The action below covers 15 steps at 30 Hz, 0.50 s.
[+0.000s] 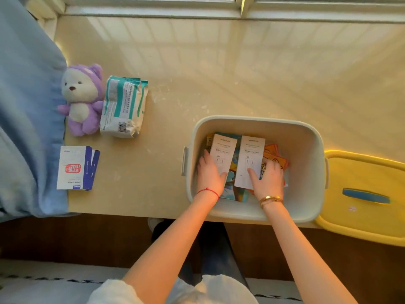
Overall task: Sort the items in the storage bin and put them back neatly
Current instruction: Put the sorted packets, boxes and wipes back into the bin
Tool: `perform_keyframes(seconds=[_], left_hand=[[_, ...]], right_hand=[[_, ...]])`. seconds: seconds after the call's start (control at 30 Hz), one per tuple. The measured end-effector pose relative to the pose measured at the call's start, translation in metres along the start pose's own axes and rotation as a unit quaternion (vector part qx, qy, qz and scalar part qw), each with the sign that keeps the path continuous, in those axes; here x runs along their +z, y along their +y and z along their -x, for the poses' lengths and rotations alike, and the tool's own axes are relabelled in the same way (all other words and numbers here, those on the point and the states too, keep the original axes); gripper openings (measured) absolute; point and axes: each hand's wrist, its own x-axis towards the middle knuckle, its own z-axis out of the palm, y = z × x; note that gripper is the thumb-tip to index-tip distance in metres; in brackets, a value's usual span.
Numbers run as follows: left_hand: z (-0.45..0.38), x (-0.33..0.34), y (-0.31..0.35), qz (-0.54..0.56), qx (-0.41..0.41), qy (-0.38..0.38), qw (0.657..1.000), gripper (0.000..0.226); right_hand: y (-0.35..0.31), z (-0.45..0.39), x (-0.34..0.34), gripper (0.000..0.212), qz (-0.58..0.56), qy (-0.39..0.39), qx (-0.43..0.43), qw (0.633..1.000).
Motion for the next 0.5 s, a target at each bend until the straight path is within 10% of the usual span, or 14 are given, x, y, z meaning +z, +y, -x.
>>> perform_keyframes(seconds=[0.3,0.5], left_hand=[[0.055,-0.094,-0.013,0.018,0.215,0.099,0.971,0.041],[0.058,-0.159,-0.084,0.02,0.206,0.184,0.961,0.035]], right_hand=[[-0.051,0.037,-0.026,0.038,0.01,0.093,-0.205,0.974],[-0.112,0.068,-0.013,0.035,0.018,0.078,-0.283,0.956]])
